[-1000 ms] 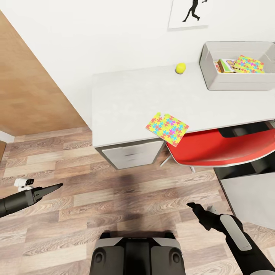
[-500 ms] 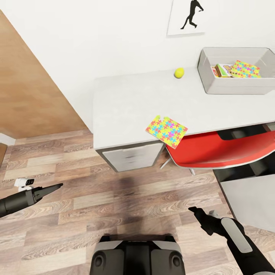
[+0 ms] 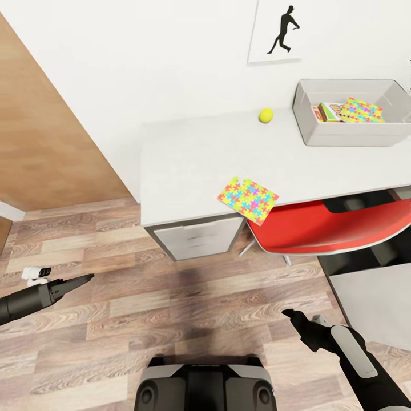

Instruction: Put all the toys in the child's room - the three board games (two on the bed and one on the table), the two jigsaw puzzles on the table, and the tennis ball on the table - inside the toy box on the table in the child's room.

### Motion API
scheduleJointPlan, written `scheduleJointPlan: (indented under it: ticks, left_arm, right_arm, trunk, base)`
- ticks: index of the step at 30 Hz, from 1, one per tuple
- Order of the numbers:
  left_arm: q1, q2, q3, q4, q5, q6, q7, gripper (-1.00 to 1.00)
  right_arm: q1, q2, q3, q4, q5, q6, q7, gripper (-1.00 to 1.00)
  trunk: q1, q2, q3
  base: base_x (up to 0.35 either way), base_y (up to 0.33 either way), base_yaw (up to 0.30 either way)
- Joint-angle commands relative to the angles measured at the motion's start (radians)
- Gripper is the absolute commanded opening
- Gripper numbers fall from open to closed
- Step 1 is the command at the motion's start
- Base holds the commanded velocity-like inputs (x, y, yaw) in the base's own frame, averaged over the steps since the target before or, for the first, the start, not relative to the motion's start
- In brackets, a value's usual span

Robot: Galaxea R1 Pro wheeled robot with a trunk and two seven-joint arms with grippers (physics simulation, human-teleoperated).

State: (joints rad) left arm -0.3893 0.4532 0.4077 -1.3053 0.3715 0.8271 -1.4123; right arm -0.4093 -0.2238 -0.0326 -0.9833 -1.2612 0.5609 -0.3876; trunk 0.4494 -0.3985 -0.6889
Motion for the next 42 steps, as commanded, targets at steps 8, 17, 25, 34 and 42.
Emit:
scheduleJointPlan:
  ticks: [8,17,25,34,42]
  left_arm:
    - [0.0,0.001,0.0,0.018,0.003,-0.025,-0.003,1.0]
    - [0.0,0.001,0.0,0.023,0.003,-0.03,-0.005,1.0]
    - [0.0,0.001,0.0,0.023,0.001,-0.032,-0.004,1.0]
    - [0.0,0.001,0.0,0.023,0.001,-0.033,-0.004,1.0]
    - [0.0,0.001,0.0,0.023,0.001,-0.033,-0.004,1.0]
  right_arm:
    - [0.0,0.0,-0.001,-0.002,-0.01,0.002,-0.01,1.0]
    - [0.0,0.0,-0.001,-0.002,-0.01,0.002,-0.01,1.0]
    - [0.0,0.0,-0.001,0.0,-0.01,0.002,-0.01,1.0]
    - [0.0,0.0,-0.003,0.0,-0.011,0.001,-0.01,1.0]
    - [0.0,0.0,-0.01,0.0,-0.01,-0.004,-0.01,1.0]
  trunk:
    - [0.001,-0.002,0.012]
    - [0.001,-0.002,0.027]
    - [0.001,-0.002,0.04]
    - [0.001,-0.002,0.043]
    - [0.001,-0.002,0.043]
  base:
    - [-0.002,0.0,0.0]
    - [-0.075,0.0,0.0]
    - [-0.008,0.0,0.0]
    - [0.0,0.0,0.0]
    - [0.0,0.0,0.0]
